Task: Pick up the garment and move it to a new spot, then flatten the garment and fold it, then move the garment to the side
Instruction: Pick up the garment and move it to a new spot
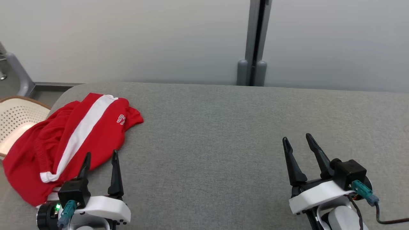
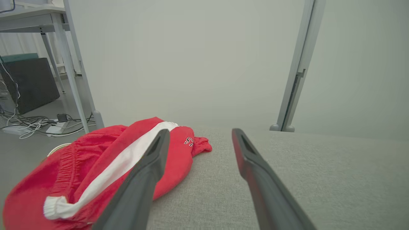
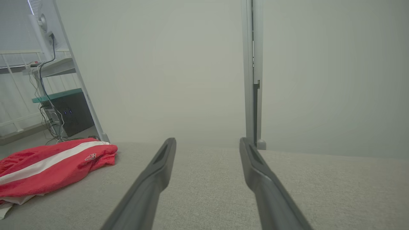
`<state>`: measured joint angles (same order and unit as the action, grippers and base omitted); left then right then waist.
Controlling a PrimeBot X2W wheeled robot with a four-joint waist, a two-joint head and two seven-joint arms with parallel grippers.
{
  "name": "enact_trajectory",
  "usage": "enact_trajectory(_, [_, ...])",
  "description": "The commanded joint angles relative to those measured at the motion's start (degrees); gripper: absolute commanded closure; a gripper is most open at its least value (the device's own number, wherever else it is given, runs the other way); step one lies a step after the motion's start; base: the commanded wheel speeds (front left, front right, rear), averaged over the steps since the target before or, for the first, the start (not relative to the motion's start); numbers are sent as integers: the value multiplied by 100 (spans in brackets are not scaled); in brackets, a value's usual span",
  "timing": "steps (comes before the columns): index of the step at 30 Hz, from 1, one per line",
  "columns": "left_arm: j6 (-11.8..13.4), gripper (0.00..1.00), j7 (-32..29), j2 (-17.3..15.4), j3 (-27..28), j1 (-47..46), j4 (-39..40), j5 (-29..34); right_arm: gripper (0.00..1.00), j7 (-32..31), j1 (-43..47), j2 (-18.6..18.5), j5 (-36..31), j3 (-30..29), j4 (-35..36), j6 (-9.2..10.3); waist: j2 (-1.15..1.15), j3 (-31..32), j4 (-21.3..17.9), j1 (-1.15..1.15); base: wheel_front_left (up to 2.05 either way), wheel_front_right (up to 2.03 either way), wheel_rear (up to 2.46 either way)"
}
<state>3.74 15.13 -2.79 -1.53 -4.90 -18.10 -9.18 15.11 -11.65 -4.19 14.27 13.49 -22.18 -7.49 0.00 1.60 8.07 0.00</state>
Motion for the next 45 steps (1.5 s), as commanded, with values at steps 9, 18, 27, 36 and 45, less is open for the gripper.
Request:
enact_trajectory(9, [-51, 0, 4, -107, 252, 107, -20, -78, 0, 7, 113, -16, 203, 230, 103, 0, 0, 6, 926, 0, 0, 0, 0])
enact_trajectory(18, [-42, 0, 4, -171, 395, 267, 68, -69, 0, 7, 162, -34, 271, 333, 212, 0, 0, 40, 1466, 0, 0, 0, 0])
enact_trajectory(27, [-52, 0, 4, -196, 416, 212, 21, -152, 0, 7, 182, -15, 322, 457, 255, 0, 0, 42, 1626, 0, 0, 0, 0])
enact_trajectory(36, [-288, 0, -826, -357, 430, -404, 39, -486, 0, 7, 16, -146, 372, 611, 352, 0, 0, -163, 1474, 0, 0, 0, 0])
enact_trajectory(45, [-429, 0, -2628, -994, 809, -1601, -298, -1103, 0, 6, -216, -408, 452, 710, 482, 0, 0, -717, 908, 0, 0, 0, 0])
